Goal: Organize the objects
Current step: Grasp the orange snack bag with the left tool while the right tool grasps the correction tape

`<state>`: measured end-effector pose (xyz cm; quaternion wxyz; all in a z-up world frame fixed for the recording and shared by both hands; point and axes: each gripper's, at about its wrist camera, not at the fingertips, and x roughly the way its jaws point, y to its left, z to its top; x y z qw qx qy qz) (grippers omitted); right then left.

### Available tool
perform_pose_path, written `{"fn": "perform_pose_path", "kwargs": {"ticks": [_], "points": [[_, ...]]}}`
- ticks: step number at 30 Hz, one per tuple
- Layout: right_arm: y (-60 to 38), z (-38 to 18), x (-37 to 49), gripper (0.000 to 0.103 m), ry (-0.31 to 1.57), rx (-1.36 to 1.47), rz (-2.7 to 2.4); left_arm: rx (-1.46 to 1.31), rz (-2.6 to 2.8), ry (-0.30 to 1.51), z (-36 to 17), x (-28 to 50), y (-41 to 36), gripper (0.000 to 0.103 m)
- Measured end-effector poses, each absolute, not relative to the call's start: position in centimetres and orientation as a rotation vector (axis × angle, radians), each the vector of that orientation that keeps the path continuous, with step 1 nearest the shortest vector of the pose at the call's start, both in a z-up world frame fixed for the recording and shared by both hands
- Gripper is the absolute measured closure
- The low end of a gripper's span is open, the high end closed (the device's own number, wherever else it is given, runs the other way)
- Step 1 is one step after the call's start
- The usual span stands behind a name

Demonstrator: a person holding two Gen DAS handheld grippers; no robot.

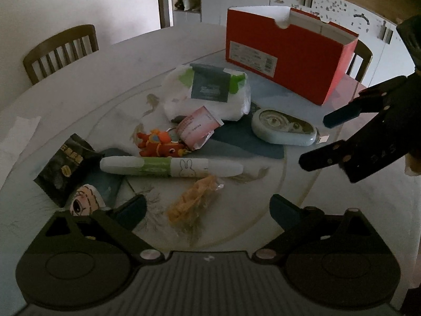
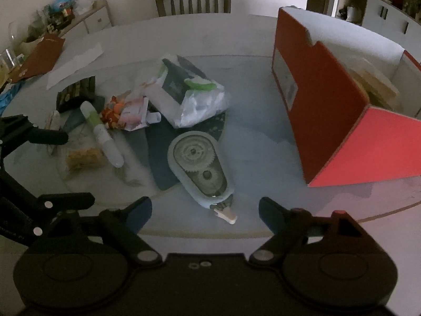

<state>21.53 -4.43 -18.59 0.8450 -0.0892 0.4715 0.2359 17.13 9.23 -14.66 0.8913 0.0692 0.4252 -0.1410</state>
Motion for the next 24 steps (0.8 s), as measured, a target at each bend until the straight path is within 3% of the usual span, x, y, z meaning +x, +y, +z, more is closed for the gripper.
{"fn": "perform_pose_path", "kwargs": {"ticks": [7,15,18,24], "points": [[-3.8,-18.8,22.3,0.021,0.994,-0.185,0.513,0.141,-0.265,0.905,-15.1,17.6,9.5,0.029],[-2.4,-18.5,22.8,0.045,0.970,-0.227,0.523,0.158,-0.273,0.910,-14.6,17.8,9.0,0.064],[-2.0,-18.4,22.5,0.058,0.955,-0.270,0.510,0.163,-0.283,0.909,-14.6,17.5,8.8,0.071],[-1.8,-18.1,22.3,0.061,0.969,-0.261,0.509,0.146,-0.260,0.916,-14.5,17.1,8.7,0.082]]}}
